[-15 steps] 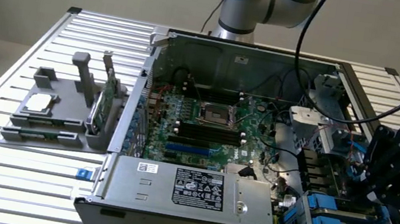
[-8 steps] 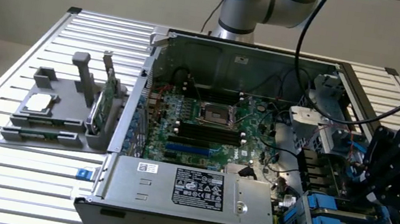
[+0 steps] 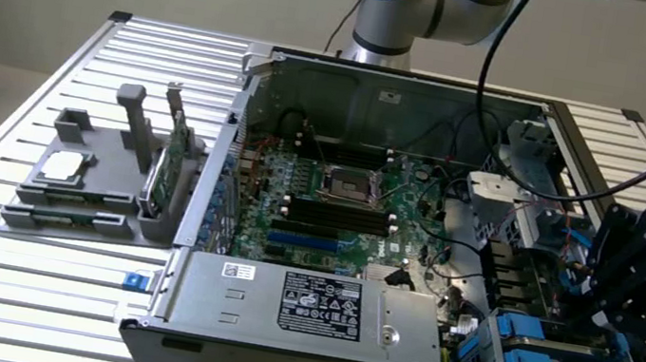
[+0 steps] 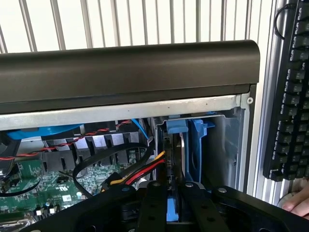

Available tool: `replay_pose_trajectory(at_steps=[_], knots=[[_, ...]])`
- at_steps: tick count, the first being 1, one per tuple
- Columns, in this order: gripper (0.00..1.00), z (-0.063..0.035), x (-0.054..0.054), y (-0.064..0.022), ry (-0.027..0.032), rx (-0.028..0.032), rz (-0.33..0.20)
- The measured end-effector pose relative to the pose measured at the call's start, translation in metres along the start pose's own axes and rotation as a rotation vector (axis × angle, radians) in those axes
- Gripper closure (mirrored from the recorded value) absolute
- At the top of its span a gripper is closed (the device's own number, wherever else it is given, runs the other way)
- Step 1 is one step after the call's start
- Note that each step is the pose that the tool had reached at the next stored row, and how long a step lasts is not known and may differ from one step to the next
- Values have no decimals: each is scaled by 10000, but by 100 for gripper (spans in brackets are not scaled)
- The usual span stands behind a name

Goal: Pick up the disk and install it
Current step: 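Insert the first disk wire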

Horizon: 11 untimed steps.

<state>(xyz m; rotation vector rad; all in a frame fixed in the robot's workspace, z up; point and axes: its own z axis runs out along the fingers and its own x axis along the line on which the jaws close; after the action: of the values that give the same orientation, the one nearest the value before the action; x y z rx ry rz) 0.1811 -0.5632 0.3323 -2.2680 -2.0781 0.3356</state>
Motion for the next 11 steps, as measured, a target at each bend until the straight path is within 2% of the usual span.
replay_pose_trajectory(at_steps=[11], knots=[[83,9,-3,8,37,12,-8]])
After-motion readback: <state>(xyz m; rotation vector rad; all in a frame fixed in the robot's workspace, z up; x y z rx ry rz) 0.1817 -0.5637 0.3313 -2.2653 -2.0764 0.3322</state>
